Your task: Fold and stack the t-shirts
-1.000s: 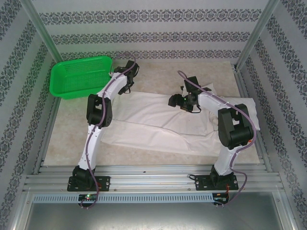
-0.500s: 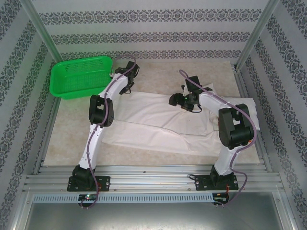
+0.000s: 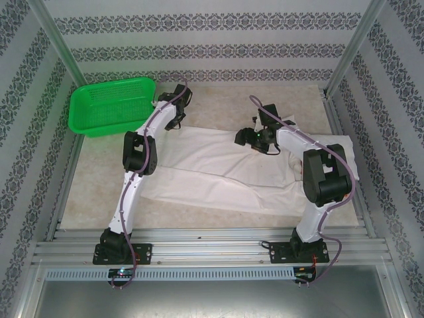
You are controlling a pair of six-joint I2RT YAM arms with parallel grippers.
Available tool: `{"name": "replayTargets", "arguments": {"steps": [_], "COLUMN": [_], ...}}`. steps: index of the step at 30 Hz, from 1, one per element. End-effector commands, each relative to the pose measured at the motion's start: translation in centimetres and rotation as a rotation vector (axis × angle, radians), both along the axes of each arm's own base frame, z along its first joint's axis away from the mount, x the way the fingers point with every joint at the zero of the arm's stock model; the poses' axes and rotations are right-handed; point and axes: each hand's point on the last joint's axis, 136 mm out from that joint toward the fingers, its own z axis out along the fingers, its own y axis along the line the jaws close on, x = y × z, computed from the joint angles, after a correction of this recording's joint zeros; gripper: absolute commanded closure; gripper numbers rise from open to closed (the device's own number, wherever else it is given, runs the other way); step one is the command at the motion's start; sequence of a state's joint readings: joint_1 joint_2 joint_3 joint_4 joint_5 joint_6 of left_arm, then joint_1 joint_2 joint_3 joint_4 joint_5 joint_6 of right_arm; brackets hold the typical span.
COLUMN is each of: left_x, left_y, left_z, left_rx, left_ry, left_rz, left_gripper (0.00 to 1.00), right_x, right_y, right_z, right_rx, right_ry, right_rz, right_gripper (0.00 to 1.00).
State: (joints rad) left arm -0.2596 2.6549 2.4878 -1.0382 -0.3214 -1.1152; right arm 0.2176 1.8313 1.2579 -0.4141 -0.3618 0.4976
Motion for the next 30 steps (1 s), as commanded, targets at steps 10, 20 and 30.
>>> {"name": "replayTargets", "arguments": {"steps": [10,20,30], "left_x": [-3.8,-4.4,-3.0], "left_y": [0.6,1.0,0.1], "left_z": [-3.9,-3.4,0.8], "left_rx": [-0.018,-0.006,-0.037], "left_ry": [0.216,0.239,0.13], "left_rz": [-0.01,-0.008,-0.036], "left_gripper": [0.72,0.96,1.0], "right_x": [0.4,0.6,2.8], "right_y": [-0.2,-0.2,-6.1], "right_z": [2.1,2.2,4.6], "right_rx": [0.029,0.054,-0.098], "right_ry": [-0.055,-0.062,-0.152], "right_rz": [0.006,0.001,-0.239], "right_gripper": [0.26,0.26,0.27]}}
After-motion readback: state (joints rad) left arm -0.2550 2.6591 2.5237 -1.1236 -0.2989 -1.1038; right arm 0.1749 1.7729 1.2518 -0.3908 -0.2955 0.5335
